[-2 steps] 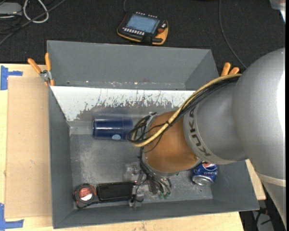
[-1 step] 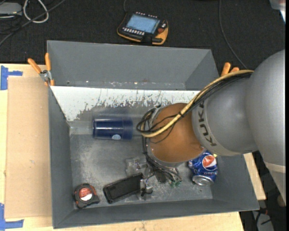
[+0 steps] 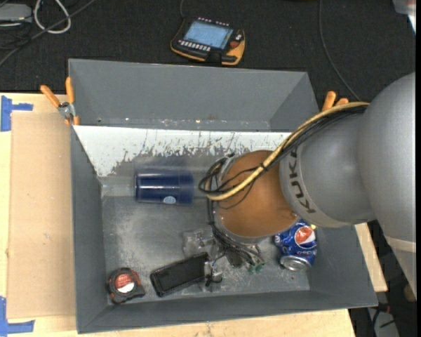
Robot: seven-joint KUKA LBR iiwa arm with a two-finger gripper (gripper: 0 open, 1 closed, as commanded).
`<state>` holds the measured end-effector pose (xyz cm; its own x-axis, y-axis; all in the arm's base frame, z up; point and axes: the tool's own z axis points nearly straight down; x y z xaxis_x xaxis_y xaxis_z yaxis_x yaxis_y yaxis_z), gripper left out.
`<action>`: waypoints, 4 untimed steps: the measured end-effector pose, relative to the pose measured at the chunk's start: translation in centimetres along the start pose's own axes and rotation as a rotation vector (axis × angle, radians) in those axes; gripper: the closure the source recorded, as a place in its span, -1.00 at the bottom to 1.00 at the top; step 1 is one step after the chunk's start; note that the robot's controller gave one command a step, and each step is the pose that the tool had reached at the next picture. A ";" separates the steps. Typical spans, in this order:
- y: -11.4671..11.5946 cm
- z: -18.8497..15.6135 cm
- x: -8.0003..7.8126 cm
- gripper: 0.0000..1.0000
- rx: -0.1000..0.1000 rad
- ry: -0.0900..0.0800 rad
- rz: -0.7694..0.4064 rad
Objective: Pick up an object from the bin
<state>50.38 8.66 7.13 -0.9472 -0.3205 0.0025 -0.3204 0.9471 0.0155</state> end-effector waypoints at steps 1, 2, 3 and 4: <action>0.2 0.0 0.2 -1.00 0.002 -0.005 -0.023; 1.9 -0.1 1.4 1.00 0.005 -0.020 -0.158; 1.9 -0.1 1.4 1.00 0.005 -0.020 -0.157; 1.4 -10.2 1.9 1.00 0.000 -0.008 -0.117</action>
Offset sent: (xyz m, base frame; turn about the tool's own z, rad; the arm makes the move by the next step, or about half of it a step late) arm 0.0000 0.0000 0.0000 0.0000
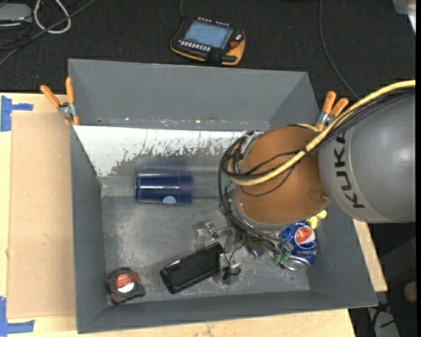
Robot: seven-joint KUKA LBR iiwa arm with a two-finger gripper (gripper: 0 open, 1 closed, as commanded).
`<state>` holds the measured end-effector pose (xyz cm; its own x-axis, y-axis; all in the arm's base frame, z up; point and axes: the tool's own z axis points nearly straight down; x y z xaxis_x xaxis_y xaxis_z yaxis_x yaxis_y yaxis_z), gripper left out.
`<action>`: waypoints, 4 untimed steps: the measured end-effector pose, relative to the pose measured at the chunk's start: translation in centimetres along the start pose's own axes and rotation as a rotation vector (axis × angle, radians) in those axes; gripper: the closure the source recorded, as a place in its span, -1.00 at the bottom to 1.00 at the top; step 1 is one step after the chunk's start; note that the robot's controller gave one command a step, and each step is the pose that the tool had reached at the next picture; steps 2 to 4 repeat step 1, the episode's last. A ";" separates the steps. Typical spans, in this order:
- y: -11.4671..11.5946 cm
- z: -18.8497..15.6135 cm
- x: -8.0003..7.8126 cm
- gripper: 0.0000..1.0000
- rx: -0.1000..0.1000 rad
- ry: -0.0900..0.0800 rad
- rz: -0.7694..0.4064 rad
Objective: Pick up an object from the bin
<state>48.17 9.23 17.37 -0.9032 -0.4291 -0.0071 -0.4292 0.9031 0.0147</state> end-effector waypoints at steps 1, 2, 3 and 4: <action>0.1 -6.1 -0.2 1.00 0.002 -0.007 -0.001; 0.1 -6.1 -0.2 1.00 0.002 -0.007 -0.001; 0.1 -6.1 -0.2 1.00 0.002 -0.007 -0.001; 0.1 -6.1 -0.2 1.00 0.002 -0.007 -0.001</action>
Offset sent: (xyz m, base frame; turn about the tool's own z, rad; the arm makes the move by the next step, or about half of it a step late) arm -0.0117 -0.0141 0.1135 0.0057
